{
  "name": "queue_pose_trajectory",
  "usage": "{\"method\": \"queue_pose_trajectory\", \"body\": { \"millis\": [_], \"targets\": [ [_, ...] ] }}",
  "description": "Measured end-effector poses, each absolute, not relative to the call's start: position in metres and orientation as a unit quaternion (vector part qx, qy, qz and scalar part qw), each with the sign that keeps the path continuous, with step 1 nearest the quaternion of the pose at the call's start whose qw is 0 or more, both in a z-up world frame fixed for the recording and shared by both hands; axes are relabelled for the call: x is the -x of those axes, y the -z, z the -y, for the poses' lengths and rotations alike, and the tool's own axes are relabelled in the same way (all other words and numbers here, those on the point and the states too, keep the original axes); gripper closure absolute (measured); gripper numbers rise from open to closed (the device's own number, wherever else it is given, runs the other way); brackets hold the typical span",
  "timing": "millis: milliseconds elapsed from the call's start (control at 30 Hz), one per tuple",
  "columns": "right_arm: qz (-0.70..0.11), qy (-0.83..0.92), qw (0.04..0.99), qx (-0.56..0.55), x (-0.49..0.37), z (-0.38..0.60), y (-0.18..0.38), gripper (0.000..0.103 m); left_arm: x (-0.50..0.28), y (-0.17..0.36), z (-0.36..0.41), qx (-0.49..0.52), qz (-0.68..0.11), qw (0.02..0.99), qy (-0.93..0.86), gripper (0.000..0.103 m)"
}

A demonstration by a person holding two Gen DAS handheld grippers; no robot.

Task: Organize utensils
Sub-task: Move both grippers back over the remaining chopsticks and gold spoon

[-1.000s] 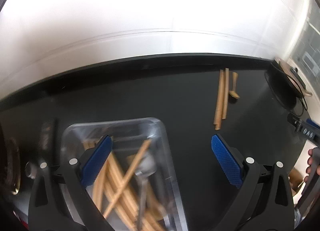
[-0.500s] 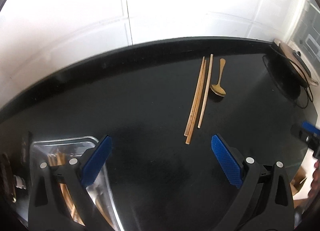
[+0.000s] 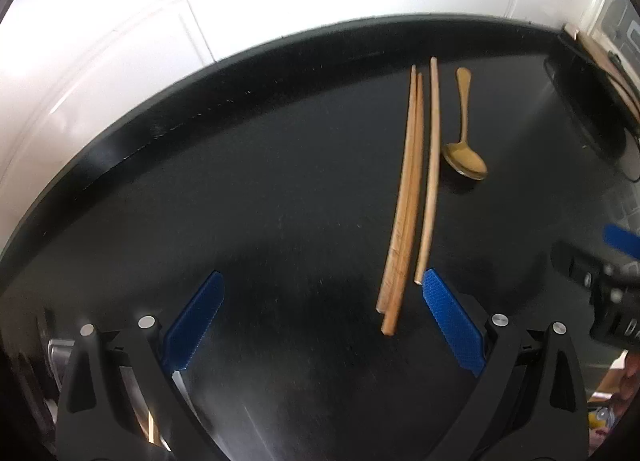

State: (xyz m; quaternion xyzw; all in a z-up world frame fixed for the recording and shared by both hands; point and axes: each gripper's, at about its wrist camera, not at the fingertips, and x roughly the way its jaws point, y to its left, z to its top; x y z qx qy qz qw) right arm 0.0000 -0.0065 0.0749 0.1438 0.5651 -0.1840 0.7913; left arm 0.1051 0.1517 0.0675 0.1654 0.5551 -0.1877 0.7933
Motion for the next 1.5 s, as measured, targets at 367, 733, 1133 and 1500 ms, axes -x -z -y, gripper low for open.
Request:
{"method": "queue_pose_trajectory", "body": {
  "millis": [367,733,1133,1500],
  "targets": [
    [-0.599,0.202,0.768,-0.109,-0.082,-0.003,-0.043,0.007,-0.155,-0.032,-0.137,-0.151,-0.577,0.763,0.25,0.006],
    [-0.602,0.185,0.766,-0.13,-0.105,-0.006,-0.028,0.007,-0.173,-0.033,-0.148,-0.136,-0.566,0.772,0.257,0.006],
    [-0.588,0.194,0.779,-0.101,-0.096,0.004,-0.023,0.006,-0.177,-0.031,-0.147,-0.174,-0.527,0.788,0.265,0.005],
    [-0.571,0.132,0.809,-0.05,-0.05,0.029,-0.026,0.005,-0.188,-0.032,-0.145,-0.168,-0.515,0.799,0.26,0.005]
  ]
}}
